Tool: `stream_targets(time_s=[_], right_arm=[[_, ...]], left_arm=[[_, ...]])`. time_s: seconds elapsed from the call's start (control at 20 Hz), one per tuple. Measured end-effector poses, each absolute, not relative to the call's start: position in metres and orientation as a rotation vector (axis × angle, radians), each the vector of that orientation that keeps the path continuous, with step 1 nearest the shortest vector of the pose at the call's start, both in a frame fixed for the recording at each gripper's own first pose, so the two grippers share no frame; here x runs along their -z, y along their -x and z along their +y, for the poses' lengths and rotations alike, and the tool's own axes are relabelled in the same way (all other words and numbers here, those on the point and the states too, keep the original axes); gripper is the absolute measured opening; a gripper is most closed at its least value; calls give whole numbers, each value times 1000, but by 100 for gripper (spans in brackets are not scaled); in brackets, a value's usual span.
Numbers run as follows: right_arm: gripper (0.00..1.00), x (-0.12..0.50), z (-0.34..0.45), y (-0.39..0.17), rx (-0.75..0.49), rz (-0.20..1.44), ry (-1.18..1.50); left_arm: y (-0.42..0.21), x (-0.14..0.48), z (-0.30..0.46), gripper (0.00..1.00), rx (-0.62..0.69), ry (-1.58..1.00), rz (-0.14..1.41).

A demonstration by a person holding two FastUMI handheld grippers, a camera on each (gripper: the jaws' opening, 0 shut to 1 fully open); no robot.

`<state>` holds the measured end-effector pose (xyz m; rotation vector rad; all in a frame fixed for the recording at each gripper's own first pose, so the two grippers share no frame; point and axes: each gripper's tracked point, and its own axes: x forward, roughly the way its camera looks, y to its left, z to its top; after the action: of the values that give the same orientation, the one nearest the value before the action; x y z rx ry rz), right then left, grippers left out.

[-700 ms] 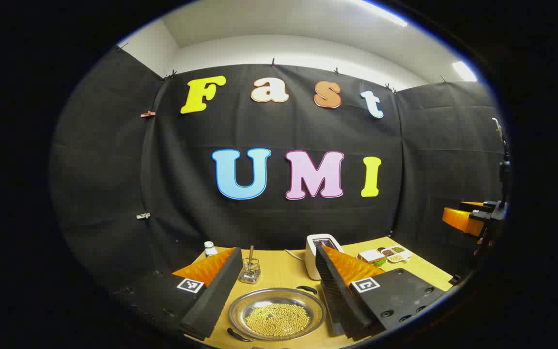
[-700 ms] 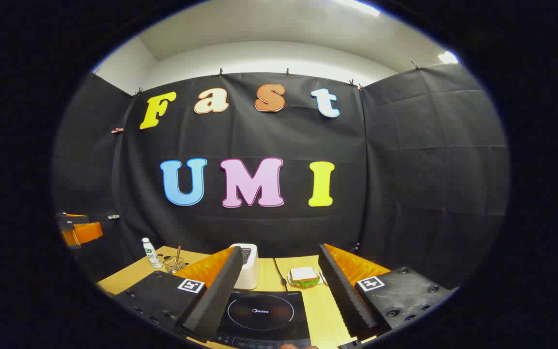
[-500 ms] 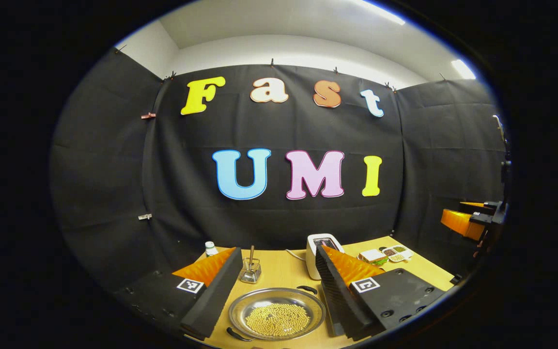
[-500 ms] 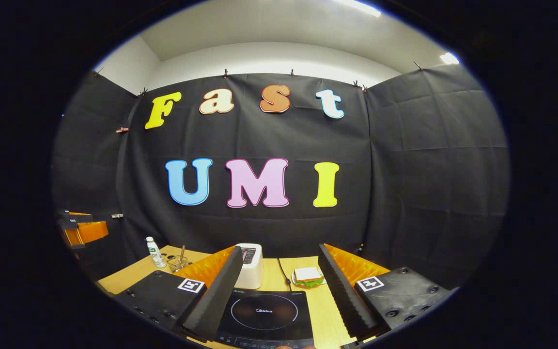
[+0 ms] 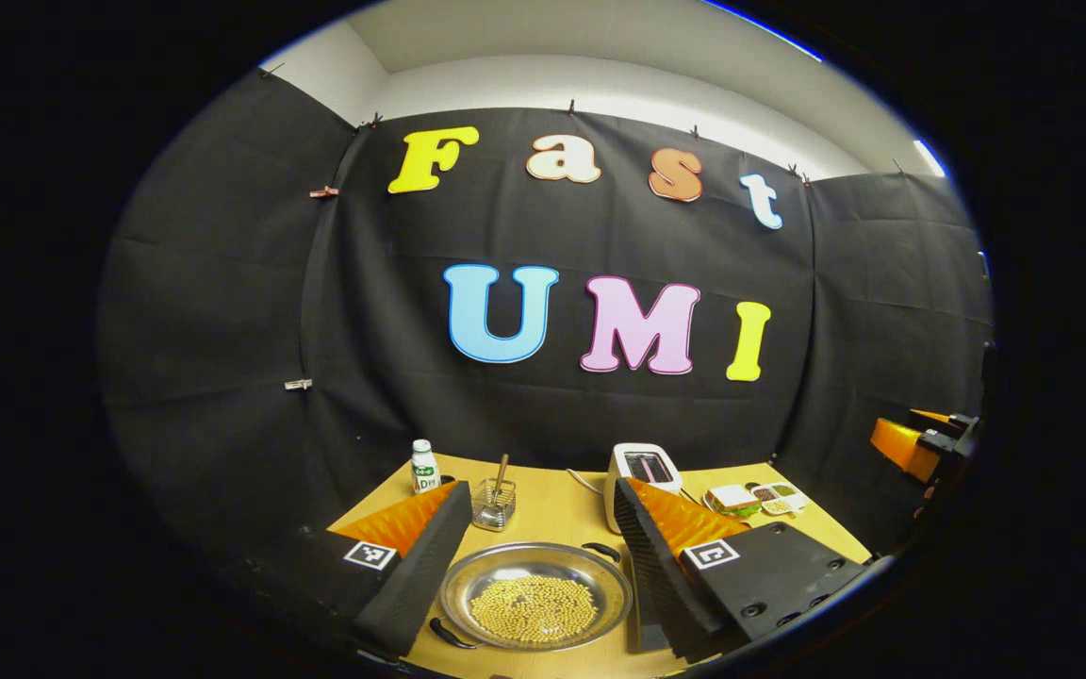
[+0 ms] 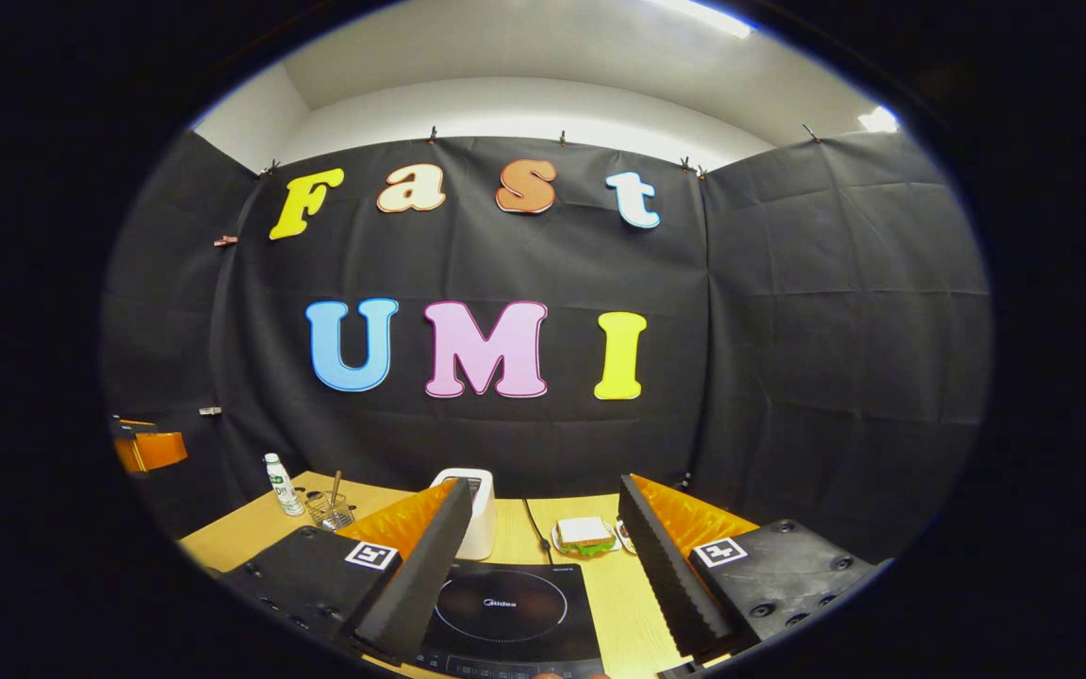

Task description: First push the handle of the pot to place it horizontally, then grasp the pot with both hands and set it on the induction cooktop.

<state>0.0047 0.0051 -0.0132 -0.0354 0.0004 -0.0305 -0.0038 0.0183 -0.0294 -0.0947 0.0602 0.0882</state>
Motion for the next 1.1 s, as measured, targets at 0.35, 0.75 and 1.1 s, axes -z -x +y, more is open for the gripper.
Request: stream_targets(time_s=[0.35,0.75,1.1], right_arm=[[98,19,19,-6,17,5,19],[98,30,16,2,93,25,25],[98,38,21,22,177,33,6]], left_arm=[[0,27,18,95,-61,68,48],[-13,52,24,95,41,83,102],[-15,105,40,52,143,130,247]])
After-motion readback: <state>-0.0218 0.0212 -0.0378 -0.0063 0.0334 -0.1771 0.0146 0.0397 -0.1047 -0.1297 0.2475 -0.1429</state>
